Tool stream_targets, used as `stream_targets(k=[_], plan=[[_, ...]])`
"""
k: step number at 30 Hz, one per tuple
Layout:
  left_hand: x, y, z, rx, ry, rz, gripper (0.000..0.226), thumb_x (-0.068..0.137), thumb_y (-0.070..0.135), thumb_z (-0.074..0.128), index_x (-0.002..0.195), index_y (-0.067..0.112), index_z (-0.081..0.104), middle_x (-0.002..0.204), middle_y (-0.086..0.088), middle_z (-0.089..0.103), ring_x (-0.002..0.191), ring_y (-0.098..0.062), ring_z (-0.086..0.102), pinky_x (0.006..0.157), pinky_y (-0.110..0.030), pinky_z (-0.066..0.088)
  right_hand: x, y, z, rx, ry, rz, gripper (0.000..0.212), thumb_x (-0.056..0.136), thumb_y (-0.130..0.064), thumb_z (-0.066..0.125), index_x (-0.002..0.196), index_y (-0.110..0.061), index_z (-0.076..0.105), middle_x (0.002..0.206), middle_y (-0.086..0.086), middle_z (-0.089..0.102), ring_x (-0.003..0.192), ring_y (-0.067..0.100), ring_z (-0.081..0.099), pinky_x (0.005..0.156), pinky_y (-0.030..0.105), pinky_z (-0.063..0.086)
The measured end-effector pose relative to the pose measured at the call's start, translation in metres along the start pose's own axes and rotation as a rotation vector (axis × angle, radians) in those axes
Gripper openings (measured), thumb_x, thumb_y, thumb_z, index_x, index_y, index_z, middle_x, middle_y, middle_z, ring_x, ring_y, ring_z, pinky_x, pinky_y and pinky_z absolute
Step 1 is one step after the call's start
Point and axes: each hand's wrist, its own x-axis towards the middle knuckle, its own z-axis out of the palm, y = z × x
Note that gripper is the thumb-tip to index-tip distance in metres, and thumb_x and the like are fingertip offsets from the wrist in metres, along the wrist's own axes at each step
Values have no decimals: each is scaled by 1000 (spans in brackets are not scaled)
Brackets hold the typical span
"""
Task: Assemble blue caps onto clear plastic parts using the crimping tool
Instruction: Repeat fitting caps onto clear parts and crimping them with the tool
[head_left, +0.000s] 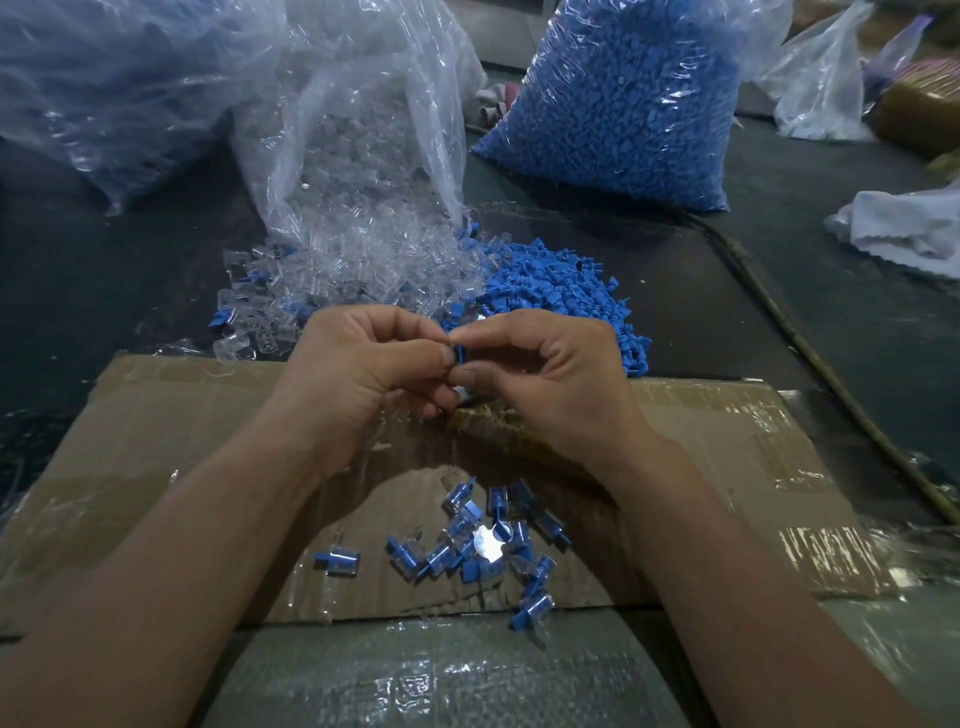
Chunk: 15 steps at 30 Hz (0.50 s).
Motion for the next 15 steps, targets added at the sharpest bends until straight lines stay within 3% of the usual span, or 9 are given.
stream_targets(k=[3, 5, 7, 10, 15], plan=[[1, 1, -3, -36, 25, 17, 17, 53, 10, 65, 68, 4, 59, 54, -8, 65, 44, -13, 60, 41, -17, 48, 2, 0, -12, -56, -48, 169, 33, 61, -36, 74, 92, -36, 63, 85, -21, 62, 85, -7, 59, 77, 8, 47], [2, 1, -5, -48, 47, 23, 18, 53, 11, 65, 69, 3, 59, 57, -9, 66, 45, -13, 61, 42, -17, 48, 4, 2, -24, -185, -144, 290, 35, 56, -46, 73, 88, -43, 58, 84, -28, 56, 82, -19, 53, 70, 1, 41], [2, 1, -5, -61, 63, 25, 18, 55, 10, 65, 70, 3, 59, 58, -9, 67, 45, -13, 61, 42, -16, 48, 5, 6, -35, -316, -284, 391, 42, 59, -46, 76, 97, -41, 59, 86, -31, 51, 81, -18, 48, 64, 5, 35], [2, 1, -6, -66, 74, 28, 15, 58, 8, 65, 71, 3, 58, 58, -9, 67, 45, -13, 61, 43, -16, 48, 4, 7, -43, -449, -464, 484, 60, 58, -47, 78, 111, -37, 53, 92, -28, 43, 87, -7, 44, 67, 15, 32], [2, 2, -6, -61, 73, 37, 21, 55, 12, 64, 73, 3, 58, 59, -9, 68, 46, -13, 61, 44, -17, 49, 2, 5, -40, -566, -592, 526, 78, 56, -46, 81, 125, -34, 45, 96, -23, 36, 100, 7, 39, 88, 31, 38]])
